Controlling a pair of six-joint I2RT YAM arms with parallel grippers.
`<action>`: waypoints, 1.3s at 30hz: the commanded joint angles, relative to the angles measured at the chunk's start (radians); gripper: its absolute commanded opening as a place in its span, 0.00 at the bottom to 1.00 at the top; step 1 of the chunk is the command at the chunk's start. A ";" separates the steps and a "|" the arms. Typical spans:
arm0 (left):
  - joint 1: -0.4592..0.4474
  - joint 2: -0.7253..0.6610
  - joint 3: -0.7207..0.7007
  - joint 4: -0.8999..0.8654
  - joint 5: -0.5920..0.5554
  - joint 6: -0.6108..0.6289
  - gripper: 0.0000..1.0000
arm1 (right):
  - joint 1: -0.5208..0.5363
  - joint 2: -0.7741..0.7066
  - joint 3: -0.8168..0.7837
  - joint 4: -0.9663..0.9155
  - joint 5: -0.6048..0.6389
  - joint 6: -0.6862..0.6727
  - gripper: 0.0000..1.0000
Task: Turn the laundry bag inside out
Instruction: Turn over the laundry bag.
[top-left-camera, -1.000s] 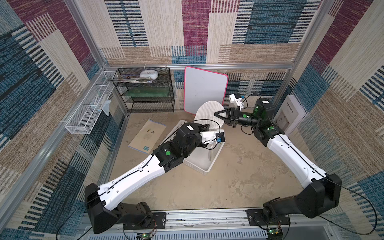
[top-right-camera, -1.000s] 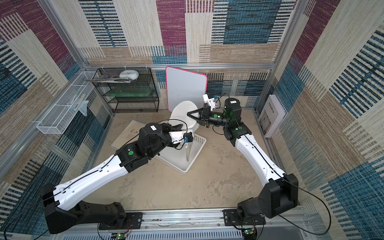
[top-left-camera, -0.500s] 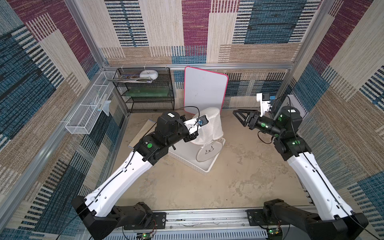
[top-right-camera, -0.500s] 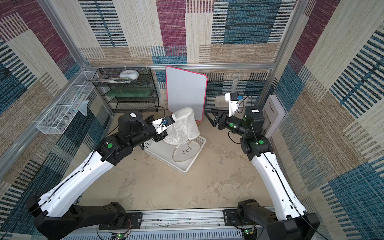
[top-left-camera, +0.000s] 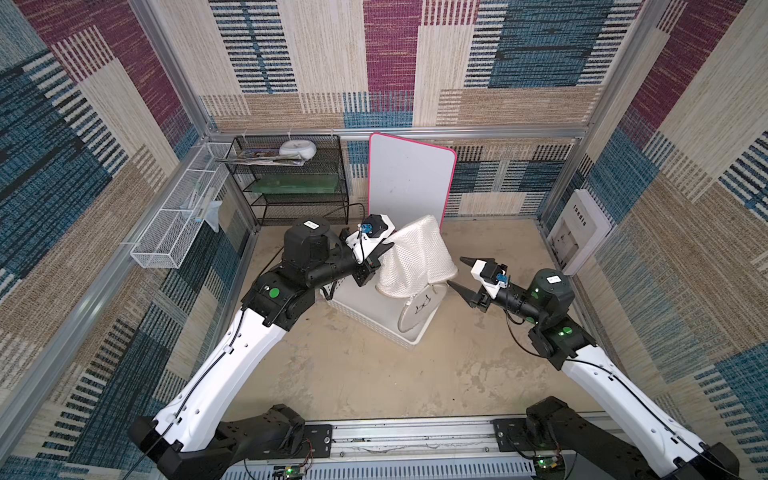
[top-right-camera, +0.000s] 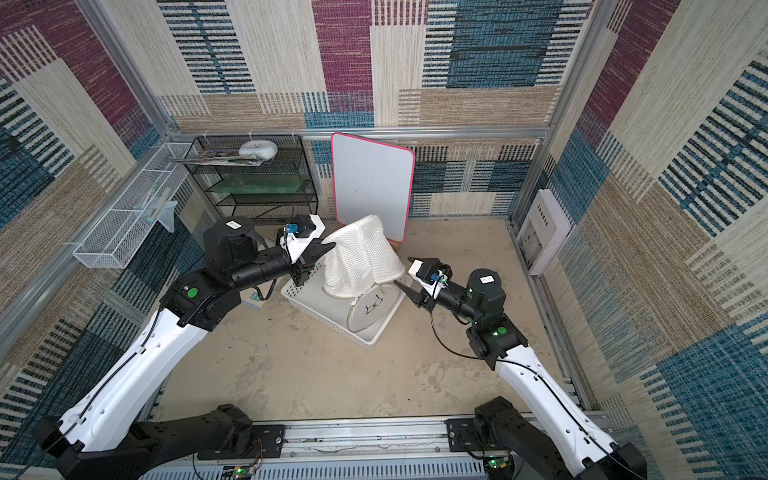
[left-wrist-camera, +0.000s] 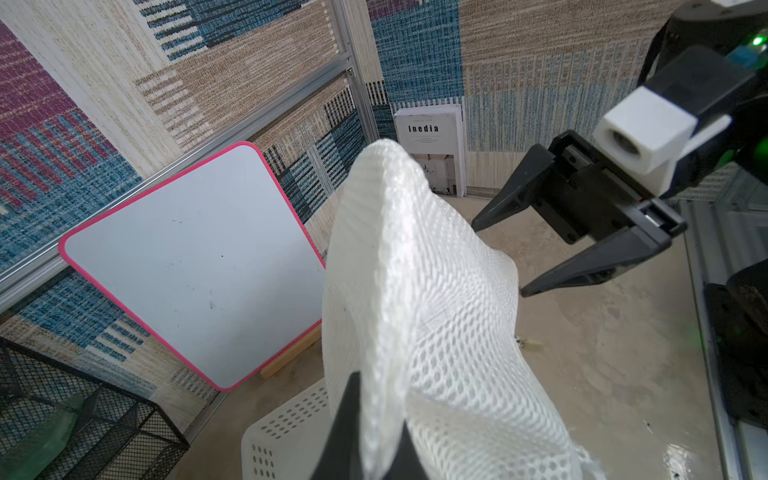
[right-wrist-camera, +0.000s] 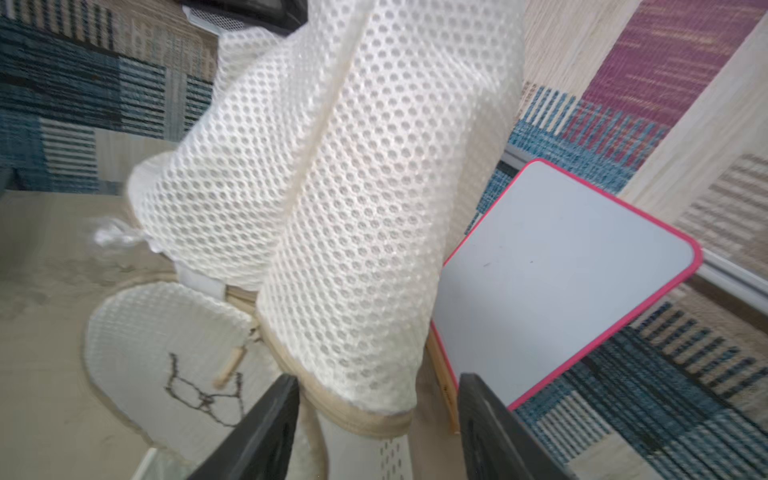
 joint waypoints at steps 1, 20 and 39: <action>0.005 -0.012 0.004 0.037 0.052 -0.048 0.00 | 0.004 -0.005 -0.022 0.116 0.091 -0.188 0.65; 0.032 0.012 -0.012 0.049 0.048 -0.129 0.00 | 0.071 0.028 -0.028 0.284 -0.009 -0.147 0.00; 0.102 -0.161 -0.158 0.129 -0.111 -0.301 0.94 | 0.084 0.165 0.418 -0.289 0.165 0.545 0.00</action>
